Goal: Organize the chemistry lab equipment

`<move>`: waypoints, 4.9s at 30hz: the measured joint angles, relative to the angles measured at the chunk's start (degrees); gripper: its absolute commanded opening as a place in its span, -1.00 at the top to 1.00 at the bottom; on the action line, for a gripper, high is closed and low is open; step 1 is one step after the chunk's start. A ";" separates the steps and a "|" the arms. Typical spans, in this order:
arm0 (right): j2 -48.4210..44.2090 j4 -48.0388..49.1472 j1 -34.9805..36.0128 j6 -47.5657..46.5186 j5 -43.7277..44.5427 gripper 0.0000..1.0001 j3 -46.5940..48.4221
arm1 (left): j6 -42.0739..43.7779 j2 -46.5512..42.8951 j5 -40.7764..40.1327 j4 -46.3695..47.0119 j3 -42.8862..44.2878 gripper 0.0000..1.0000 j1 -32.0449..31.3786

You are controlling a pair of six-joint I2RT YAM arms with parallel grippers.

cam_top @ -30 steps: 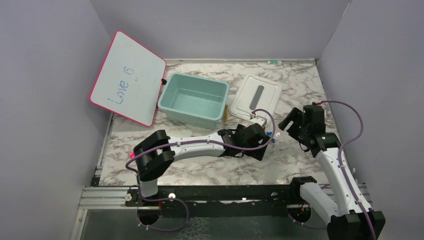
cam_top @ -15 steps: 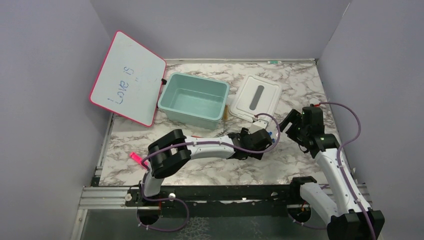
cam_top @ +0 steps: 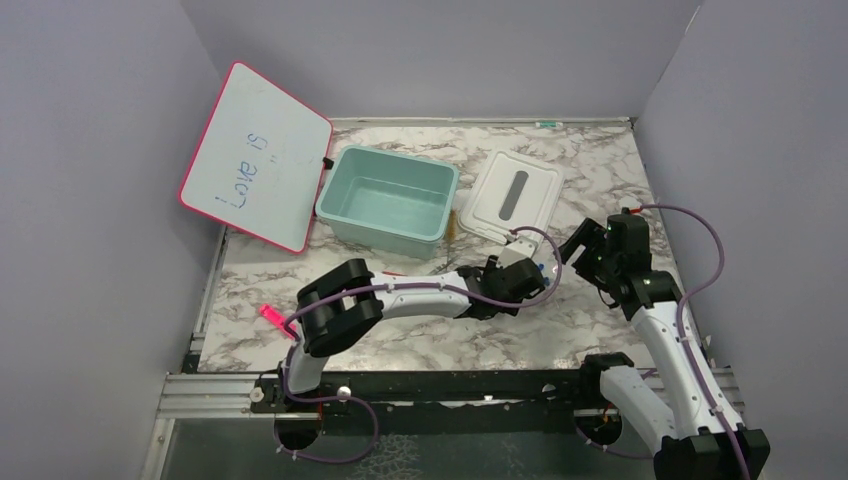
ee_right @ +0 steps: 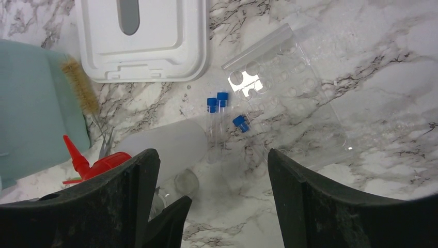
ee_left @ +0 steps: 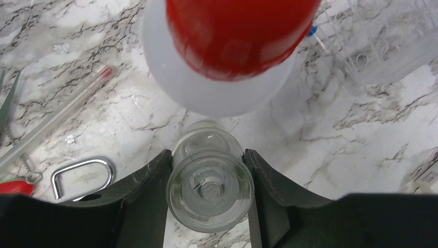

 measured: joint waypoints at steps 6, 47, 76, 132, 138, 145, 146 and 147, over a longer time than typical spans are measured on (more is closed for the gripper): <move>-0.57 0.00 0.00 -0.39 -0.26 -0.60 0.00 | 0.35 -5.38 1.70 -2.86 -3.39 0.31 -0.24; -1.68 -0.17 0.00 -1.95 -7.30 -0.60 1.16 | 13.44 -8.35 4.13 -3.19 0.98 0.37 48.92; -1.99 -2.12 0.00 -2.49 -7.96 -0.63 3.21 | 9.25 0.33 -1.99 4.74 0.85 -0.47 50.84; 2.97 -2.43 0.00 5.11 7.52 -0.56 -1.38 | -11.43 3.87 8.48 -9.38 18.80 -0.95 6.86; 2.36 -2.40 0.00 5.92 9.62 -0.55 -1.38 | -8.94 9.35 3.52 -15.61 25.07 -0.49 4.85; 1.53 -2.25 0.00 5.90 9.70 -0.54 -1.38 | -6.12 9.99 0.59 -17.31 26.67 -0.20 4.13; 1.44 -2.25 0.00 5.90 9.70 -0.54 -1.38 | -5.99 9.99 0.39 -17.35 26.67 -0.17 4.09; 1.38 -2.25 0.00 5.90 9.70 -0.54 -1.38 | -5.66 9.99 0.07 -17.38 26.67 -0.15 4.04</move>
